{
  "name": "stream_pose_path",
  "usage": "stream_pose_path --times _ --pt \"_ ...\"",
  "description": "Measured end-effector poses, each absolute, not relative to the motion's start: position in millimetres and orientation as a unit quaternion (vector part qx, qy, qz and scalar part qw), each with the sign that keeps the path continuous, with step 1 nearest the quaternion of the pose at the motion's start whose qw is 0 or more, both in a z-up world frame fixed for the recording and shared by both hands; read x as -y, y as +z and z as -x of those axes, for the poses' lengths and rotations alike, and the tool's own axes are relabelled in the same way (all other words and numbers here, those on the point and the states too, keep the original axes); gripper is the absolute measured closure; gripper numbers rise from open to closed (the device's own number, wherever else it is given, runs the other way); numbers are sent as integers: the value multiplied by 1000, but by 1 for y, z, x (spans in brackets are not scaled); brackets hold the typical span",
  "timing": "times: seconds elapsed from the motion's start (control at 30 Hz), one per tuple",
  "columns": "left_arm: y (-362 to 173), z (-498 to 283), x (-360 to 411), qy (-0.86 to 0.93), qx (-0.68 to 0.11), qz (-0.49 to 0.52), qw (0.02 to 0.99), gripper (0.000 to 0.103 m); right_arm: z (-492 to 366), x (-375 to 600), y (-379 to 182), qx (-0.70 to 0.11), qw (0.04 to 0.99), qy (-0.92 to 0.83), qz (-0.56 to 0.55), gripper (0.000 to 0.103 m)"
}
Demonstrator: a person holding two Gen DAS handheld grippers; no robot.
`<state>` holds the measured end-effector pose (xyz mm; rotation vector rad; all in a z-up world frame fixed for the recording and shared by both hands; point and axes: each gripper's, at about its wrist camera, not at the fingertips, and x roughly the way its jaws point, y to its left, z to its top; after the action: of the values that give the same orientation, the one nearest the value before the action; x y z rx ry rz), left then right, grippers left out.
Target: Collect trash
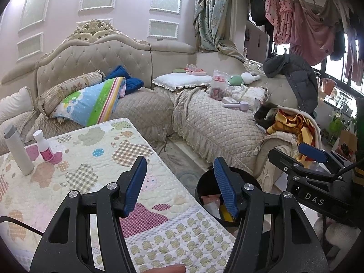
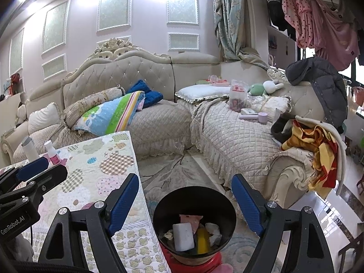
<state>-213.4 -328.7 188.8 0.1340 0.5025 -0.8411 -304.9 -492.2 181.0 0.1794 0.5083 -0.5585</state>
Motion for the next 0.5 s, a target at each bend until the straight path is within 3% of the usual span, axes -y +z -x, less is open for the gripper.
stream_pose_path --times 0.5 --pt "185 211 330 -408 -249 -64 876 43 306 495 176 -257 923 -273 -89 21"
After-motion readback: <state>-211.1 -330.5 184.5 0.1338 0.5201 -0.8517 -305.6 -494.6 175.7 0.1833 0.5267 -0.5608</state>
